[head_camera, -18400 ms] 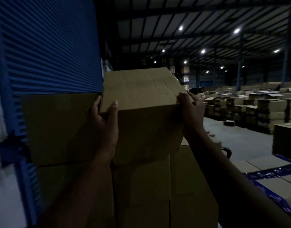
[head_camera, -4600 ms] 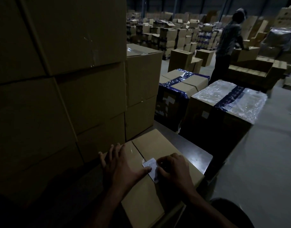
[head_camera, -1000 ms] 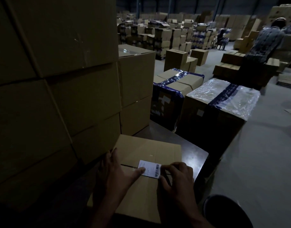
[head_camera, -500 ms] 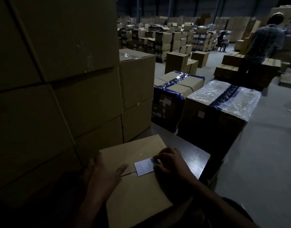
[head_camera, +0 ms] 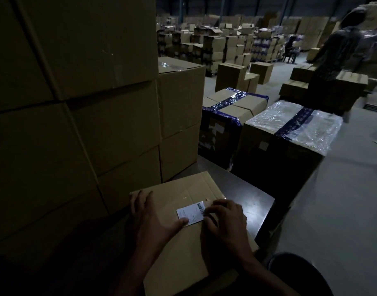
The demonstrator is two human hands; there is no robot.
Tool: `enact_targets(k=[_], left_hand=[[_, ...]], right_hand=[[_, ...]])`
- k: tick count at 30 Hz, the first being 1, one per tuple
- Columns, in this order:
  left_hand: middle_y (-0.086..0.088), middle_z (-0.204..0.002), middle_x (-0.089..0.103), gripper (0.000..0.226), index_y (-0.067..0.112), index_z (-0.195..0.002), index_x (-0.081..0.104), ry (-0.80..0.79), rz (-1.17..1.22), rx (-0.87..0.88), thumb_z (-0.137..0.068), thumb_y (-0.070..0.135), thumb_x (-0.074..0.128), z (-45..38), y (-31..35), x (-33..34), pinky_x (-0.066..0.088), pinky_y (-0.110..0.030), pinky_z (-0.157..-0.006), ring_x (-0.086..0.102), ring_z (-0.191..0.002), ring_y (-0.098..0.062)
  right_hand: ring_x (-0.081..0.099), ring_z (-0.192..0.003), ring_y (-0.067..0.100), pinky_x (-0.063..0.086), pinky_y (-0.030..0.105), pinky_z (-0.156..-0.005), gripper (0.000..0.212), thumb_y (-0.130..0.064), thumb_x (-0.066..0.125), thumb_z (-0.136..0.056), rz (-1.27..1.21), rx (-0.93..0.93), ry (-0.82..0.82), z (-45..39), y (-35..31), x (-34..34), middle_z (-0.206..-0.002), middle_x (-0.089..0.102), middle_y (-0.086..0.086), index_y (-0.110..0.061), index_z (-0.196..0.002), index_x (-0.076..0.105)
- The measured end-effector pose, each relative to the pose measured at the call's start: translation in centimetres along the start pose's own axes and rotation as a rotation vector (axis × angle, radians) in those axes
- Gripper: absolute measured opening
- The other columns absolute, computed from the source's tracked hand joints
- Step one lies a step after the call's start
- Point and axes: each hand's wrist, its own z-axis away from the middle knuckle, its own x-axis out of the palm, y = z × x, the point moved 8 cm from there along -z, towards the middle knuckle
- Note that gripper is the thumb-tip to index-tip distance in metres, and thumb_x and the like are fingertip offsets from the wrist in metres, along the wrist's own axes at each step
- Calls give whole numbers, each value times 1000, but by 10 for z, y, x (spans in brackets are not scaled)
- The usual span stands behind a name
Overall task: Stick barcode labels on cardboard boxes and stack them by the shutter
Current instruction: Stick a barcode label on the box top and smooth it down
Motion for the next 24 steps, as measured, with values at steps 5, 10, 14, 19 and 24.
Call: enact_targets(k=[5,10,14,19,24], left_hand=[[-1,-161,14,123,20,-149,29,20,-39,2,-52,82,73,0,-3,0,24,-44,-117,2,-149,-21],[-1,-162,14,124,21,-150,28,11,-36,7,-51,84,71,0,-3,1,26,-46,-116,1,-150,-21],[-1,-162,15,123,20,-149,31,17,-28,14,-52,83,73,1,-3,2,25,-46,-116,2,-150,-21],[-3,-159,22,129,18,-146,37,37,-29,29,-43,92,59,-1,-6,2,28,-47,-115,6,-149,-23],[-1,-162,16,125,20,-149,32,18,-21,12,-49,85,71,-2,-7,5,25,-47,-117,-1,-150,-20]], right_hand=[[31,-131,14,30,34,-103,27,-35,68,-85,26,48,6,4,1,-1,-139,46,-8,-33,-112,68],[42,-127,19,36,39,-103,22,-32,75,-79,-22,38,-10,0,4,0,-134,54,-6,-36,-100,72],[35,-129,17,30,33,-104,25,-31,72,-82,26,50,-7,5,2,0,-138,50,-6,-33,-107,71],[35,-128,15,16,9,-92,19,-26,74,-81,-4,40,12,7,1,-5,-137,51,-3,-33,-98,73],[35,-128,13,18,8,-92,17,-27,74,-81,-32,48,-1,9,0,-6,-137,51,-3,-33,-96,74]])
